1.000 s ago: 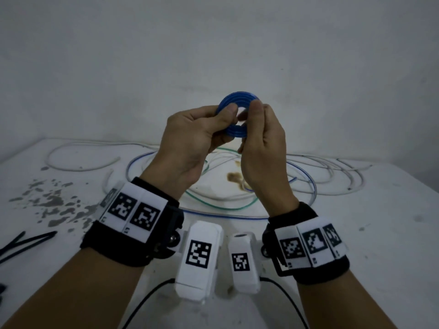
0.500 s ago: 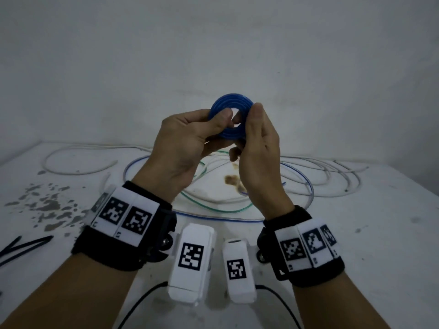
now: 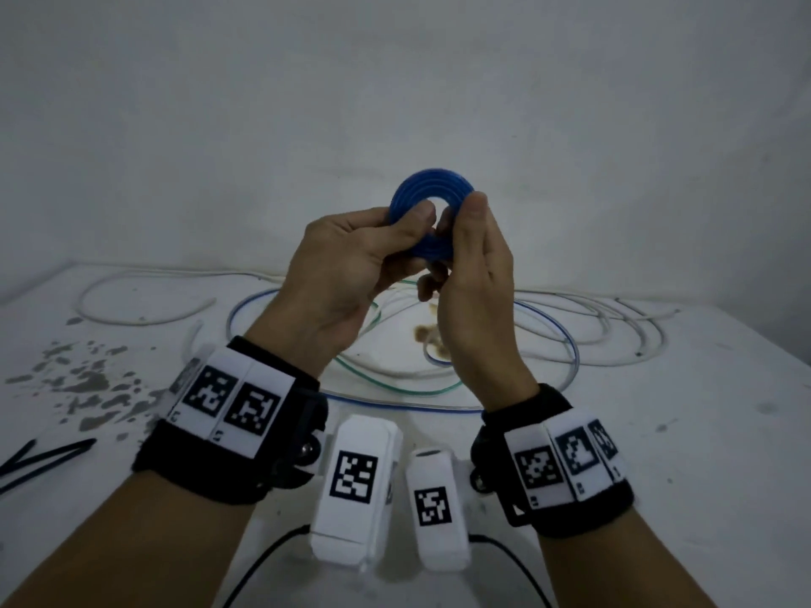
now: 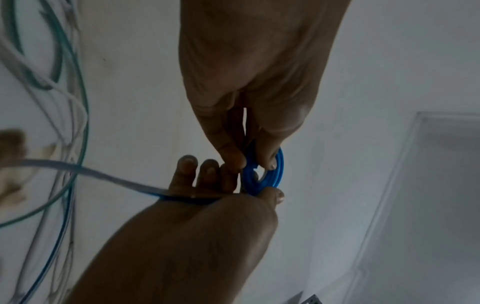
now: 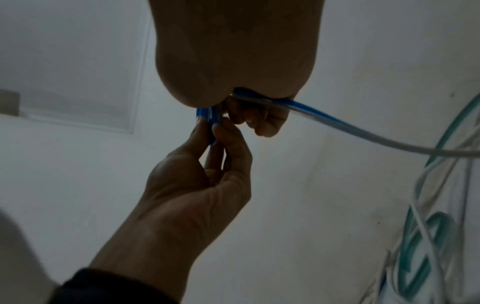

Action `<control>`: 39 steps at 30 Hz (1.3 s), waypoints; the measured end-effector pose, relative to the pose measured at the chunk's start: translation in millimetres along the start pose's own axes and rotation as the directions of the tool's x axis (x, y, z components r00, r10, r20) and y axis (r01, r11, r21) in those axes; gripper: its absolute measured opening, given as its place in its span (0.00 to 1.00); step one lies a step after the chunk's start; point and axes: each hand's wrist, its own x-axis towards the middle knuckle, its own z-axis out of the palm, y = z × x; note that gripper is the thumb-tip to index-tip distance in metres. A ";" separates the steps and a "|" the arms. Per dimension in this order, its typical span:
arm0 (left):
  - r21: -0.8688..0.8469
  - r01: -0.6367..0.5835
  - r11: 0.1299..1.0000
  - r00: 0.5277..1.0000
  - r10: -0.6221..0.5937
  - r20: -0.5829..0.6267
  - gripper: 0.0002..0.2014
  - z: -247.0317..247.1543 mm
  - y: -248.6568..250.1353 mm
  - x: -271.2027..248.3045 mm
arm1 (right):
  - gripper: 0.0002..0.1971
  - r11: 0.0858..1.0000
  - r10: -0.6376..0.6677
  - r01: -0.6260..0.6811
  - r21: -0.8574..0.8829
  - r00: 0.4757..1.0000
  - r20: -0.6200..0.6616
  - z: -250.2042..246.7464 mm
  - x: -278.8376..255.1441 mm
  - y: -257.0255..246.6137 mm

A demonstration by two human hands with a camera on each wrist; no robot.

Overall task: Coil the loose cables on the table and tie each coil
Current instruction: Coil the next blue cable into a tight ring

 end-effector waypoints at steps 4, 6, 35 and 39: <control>0.122 0.022 0.992 0.990 -0.038 0.133 0.17 -6.1 4.2 -1.1 | 0.17 0.968 -0.149 0.155 -0.198 0.988 0.047 -11.7 0.9 1.8; 0.213 0.021 0.977 0.987 -0.053 0.149 0.18 -11.3 8.2 -0.4 | 0.17 0.936 -0.168 0.197 -0.291 0.978 0.121 -18.4 3.9 1.0; -0.018 -0.130 0.991 0.991 0.129 -0.033 0.17 2.7 -14.6 4.7 | 0.11 0.982 -0.117 0.133 -0.133 0.986 0.121 -12.0 3.0 0.7; 0.203 -0.145 0.968 0.988 0.132 0.076 0.19 -12.7 -5.2 6.9 | 0.11 0.931 -0.151 0.205 -0.300 0.969 0.193 -23.7 6.7 -1.7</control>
